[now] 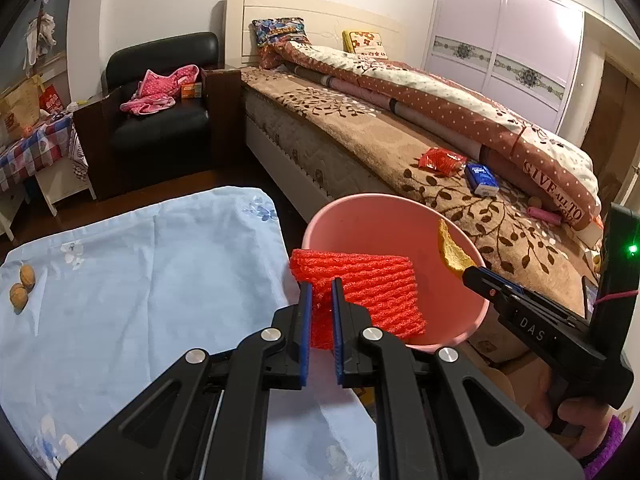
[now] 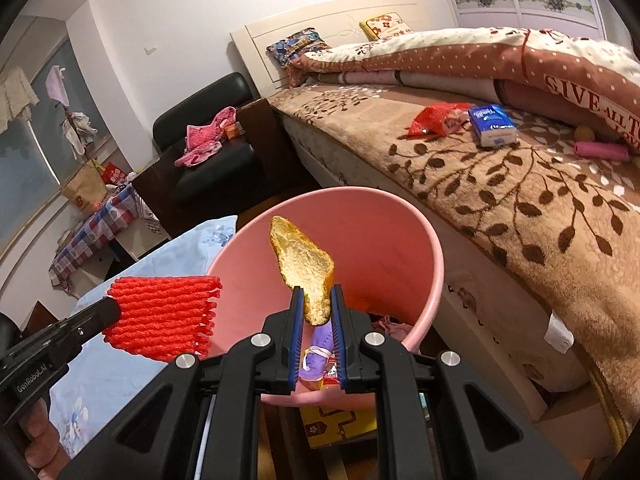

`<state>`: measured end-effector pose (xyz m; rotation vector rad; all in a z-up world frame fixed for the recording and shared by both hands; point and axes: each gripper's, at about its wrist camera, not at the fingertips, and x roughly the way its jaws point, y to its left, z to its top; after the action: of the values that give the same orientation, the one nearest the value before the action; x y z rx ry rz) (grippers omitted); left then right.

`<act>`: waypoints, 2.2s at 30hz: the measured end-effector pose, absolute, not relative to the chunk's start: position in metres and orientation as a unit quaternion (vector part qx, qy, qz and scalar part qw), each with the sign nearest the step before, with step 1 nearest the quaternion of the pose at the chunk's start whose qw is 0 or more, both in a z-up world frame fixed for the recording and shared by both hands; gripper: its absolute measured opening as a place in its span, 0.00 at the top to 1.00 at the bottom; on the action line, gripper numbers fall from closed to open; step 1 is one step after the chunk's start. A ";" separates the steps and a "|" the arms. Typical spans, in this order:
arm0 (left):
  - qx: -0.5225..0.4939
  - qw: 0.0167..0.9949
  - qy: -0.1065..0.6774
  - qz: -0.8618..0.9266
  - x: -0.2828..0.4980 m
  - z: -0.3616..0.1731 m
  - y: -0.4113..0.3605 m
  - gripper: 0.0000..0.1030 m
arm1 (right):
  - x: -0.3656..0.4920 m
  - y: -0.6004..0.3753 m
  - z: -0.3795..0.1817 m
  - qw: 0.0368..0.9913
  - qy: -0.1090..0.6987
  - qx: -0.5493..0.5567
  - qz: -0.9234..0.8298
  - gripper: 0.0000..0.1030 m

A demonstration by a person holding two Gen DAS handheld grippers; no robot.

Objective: Collect trash

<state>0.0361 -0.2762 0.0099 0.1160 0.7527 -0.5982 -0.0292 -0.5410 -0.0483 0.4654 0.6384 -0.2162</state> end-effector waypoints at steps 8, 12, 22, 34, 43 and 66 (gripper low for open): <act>0.065 0.880 0.372 -0.289 0.042 0.001 -0.290 0.91 | -0.024 -0.548 -0.057 0.913 0.318 0.232 -0.106 0.87; 0.074 0.876 0.377 -0.290 0.044 -0.006 -0.299 0.91 | -0.023 -0.551 -0.061 0.911 0.322 0.235 -0.107 0.87; 0.087 0.868 0.387 -0.298 0.046 -0.017 -0.321 0.92 | -0.021 -0.559 -0.070 0.906 0.331 0.239 -0.111 0.87; 0.095 0.862 0.395 -0.304 0.046 -0.026 -0.334 0.91 | -0.022 -0.567 -0.079 0.902 0.335 0.249 -0.109 0.86; 0.089 0.858 0.407 -0.301 0.047 -0.031 -0.337 0.91 | -0.024 -0.566 -0.078 0.903 0.334 0.248 -0.105 0.85; 0.072 0.861 0.411 -0.290 0.045 -0.028 -0.325 0.59 | -0.029 -0.551 -0.074 0.908 0.333 0.240 -0.082 0.63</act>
<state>0.0450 -0.3254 -0.0283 0.1506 0.8624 -0.6090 -0.0289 -0.5506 -0.0738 0.4946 0.6862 -0.1692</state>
